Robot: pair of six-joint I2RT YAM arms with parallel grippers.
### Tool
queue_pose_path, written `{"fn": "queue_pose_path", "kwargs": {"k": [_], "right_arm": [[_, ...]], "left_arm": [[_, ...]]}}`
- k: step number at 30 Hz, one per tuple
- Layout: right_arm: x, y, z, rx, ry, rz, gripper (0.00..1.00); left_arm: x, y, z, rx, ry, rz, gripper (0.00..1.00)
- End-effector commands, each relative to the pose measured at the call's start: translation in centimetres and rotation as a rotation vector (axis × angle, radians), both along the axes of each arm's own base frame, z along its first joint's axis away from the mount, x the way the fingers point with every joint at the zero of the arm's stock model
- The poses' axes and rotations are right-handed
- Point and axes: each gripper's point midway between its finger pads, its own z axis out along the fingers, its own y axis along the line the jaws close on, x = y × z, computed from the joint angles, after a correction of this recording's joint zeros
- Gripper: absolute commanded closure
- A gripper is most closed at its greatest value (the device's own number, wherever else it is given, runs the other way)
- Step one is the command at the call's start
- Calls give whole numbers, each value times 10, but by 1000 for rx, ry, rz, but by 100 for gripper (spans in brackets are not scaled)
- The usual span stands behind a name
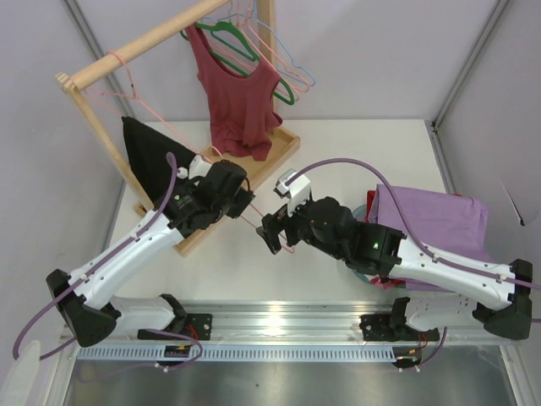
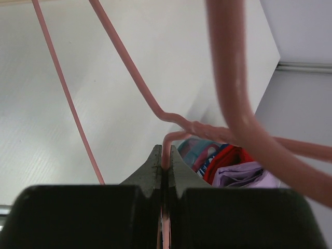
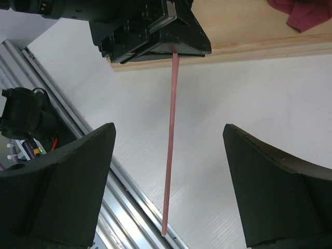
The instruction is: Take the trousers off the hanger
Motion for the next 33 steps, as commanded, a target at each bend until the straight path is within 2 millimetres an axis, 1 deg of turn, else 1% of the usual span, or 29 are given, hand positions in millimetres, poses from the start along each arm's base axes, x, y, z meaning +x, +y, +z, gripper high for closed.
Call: {"fn": "queue_pose_path", "kwargs": {"k": [1, 3, 4, 5, 6, 8, 11, 12, 14, 18, 24, 29, 31, 33], "right_arm": [[6, -7, 2, 1, 1, -72, 12], [7, -3, -3, -17, 5, -72, 13], [7, -2, -3, -20, 3, -78, 14], [8, -1, -3, -24, 1, -80, 14], [9, 0, -6, -32, 1, -86, 15], [10, -1, -8, -41, -3, -98, 16], [12, -3, -12, -43, -6, -113, 21], [13, -5, -15, -44, -9, -119, 24], [13, -5, -15, -33, -4, -126, 26], [16, -6, -14, 10, 13, -168, 38], [15, -1, -11, 37, 16, -155, 44], [17, -1, -14, 27, 16, -162, 46], [18, -2, -13, 27, 14, -173, 49], [18, -4, -14, 21, 12, -177, 55]], "left_arm": [[9, -16, 27, -53, -75, -18, 100], [8, -22, 30, -55, -84, -30, 100], [8, -23, 27, -46, -79, -33, 100], [8, -26, 33, -53, -87, -38, 100], [8, -28, 30, -45, -79, -38, 100], [8, -30, 35, -49, -82, -41, 100], [8, -33, 37, -53, -77, -40, 100], [7, -33, 38, -59, -77, -37, 100], [6, -34, 40, -72, -80, -32, 100], [5, -39, 40, -109, -77, -33, 100], [1, -52, 40, -143, -66, -65, 100], [-1, -55, 39, -154, -62, -73, 100], [-1, -57, 40, -161, -65, -80, 100], [-2, -57, 42, -167, -67, -81, 100]]}}
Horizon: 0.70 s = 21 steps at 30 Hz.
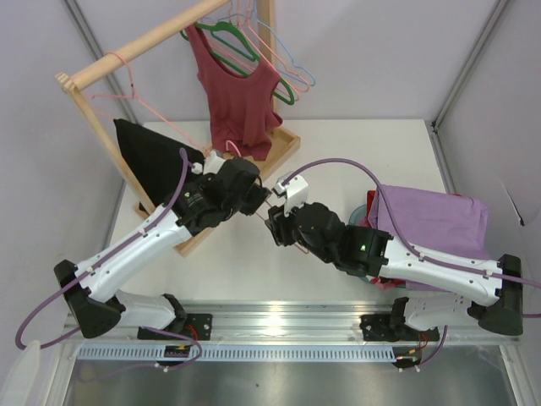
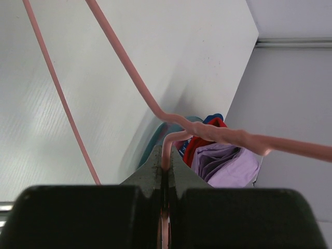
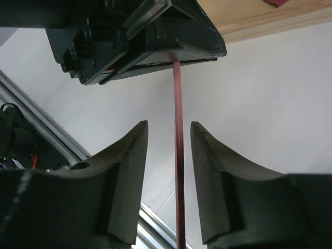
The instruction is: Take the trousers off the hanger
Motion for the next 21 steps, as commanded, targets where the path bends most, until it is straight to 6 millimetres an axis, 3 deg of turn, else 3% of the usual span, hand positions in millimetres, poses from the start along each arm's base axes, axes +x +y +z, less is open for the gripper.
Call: {"fn": "queue_pose_path", "kwargs": {"k": [1, 4, 10, 21], "right_arm": [[3, -3, 12, 40, -19, -35, 57], [-1, -1, 8, 28, -12, -9, 62], [-8, 6, -5, -11, 17, 26, 61], [-8, -5, -9, -49, 18, -1, 82]], "left_arm": [[1, -10, 21, -91, -37, -2, 100], [0, -9, 27, -104, -54, -4, 100], [2, -7, 27, -114, -69, 8, 100], [4, -5, 33, -115, -96, 15, 100]]}}
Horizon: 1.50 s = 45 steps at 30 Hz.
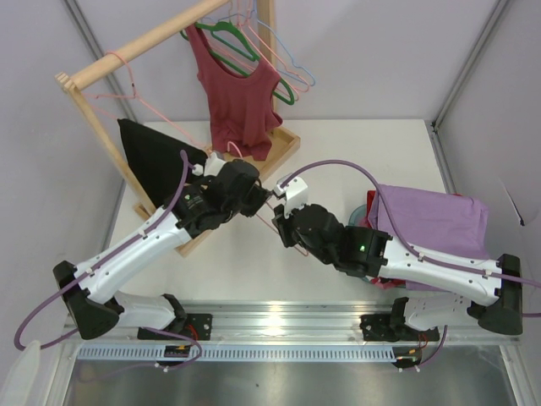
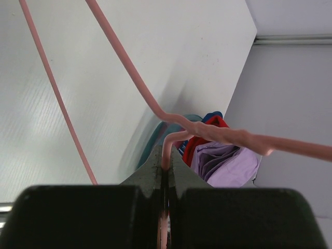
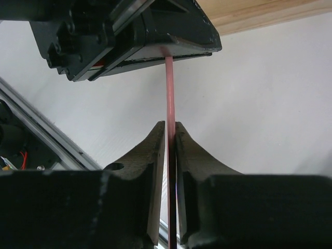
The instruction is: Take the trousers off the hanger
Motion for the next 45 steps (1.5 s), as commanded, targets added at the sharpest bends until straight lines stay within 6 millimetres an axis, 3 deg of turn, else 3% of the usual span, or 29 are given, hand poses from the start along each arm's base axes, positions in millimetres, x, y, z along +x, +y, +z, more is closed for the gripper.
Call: {"fn": "queue_pose_path", "kwargs": {"k": [1, 4, 6, 8, 10, 13, 24, 35, 38, 41, 45], "right_arm": [[-7, -1, -2, -16, 10, 12, 83], [-7, -2, -1, -14, 13, 7, 95], [-7, -3, -1, -12, 16, 4, 97], [-7, -5, -1, -18, 23, -3, 93], [-9, -8, -2, -21, 37, -6, 80], [-13, -9, -1, -17, 54, 2, 70], [-16, -24, 8, 17, 69, -42, 69], [-19, -28, 16, 66, 32, -51, 75], [-19, -28, 16, 56, 20, -51, 82], [-21, -26, 12, 36, 16, -39, 100], [-18, -31, 14, 16, -10, -85, 100]], "left_arm": [[6, -3, 35, -107, -88, 25, 100], [7, -3, 36, -105, -93, 28, 100], [7, -2, 37, -105, -97, 29, 100], [8, -1, 37, -101, -101, 34, 100], [9, 1, 39, -97, -110, 44, 100], [10, 4, 41, -93, -120, 53, 100], [10, 7, 34, -86, -106, 72, 100], [8, -9, 33, -162, -55, 26, 100], [7, -14, 28, -171, -31, 11, 100], [7, -17, 29, -179, -31, -1, 100], [8, -17, 35, -176, -51, -12, 100]]}}
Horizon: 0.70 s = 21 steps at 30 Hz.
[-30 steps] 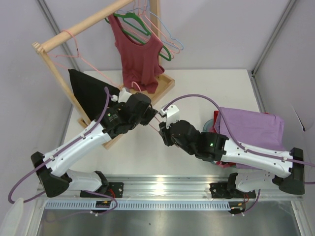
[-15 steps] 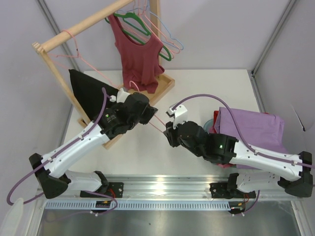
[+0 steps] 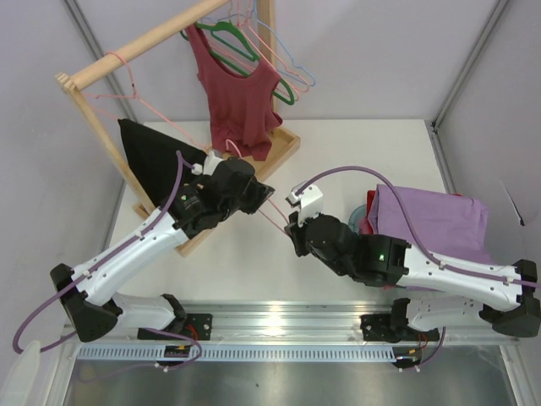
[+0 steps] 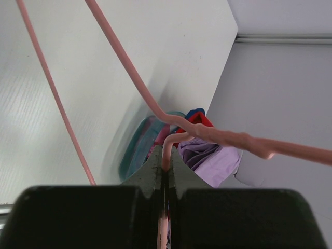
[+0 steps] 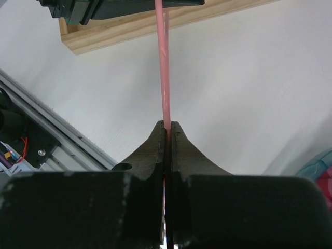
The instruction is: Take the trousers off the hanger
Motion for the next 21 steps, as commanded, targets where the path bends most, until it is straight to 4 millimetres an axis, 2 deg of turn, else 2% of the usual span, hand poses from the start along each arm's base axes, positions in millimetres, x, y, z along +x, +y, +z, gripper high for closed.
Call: {"fn": "queue_pose_path", "kwargs": {"k": [1, 3, 4, 5, 6, 9, 10, 14, 17, 21], "right_arm": [[7, -3, 12, 26, -40, -62, 100], [11, -9, 16, 24, -54, -96, 100], [14, -13, 19, 19, -67, -104, 100], [16, -16, 21, 15, -72, -111, 100], [17, -17, 22, 14, -74, -108, 100], [22, -21, 32, 41, -83, -85, 100], [22, -21, 33, 47, -78, -62, 100], [35, -39, 35, 40, -64, -101, 100], [39, -53, 40, 61, -51, -116, 100], [46, -76, 38, 73, 14, -161, 100]], "left_arm": [[4, -11, 24, -81, -55, -24, 100], [3, -10, 27, -74, -69, -36, 89], [3, -9, 29, -68, -79, -45, 74], [1, -9, 32, -68, -91, -54, 63], [0, -8, 33, -52, -107, -70, 42], [-4, -3, 46, -46, -155, -101, 18], [-6, -1, 49, -24, -179, -120, 3], [-15, 11, 74, 7, -274, -167, 0], [-31, 22, 98, 43, -400, -259, 1], [-47, 30, 113, 92, -572, -367, 0]]}}
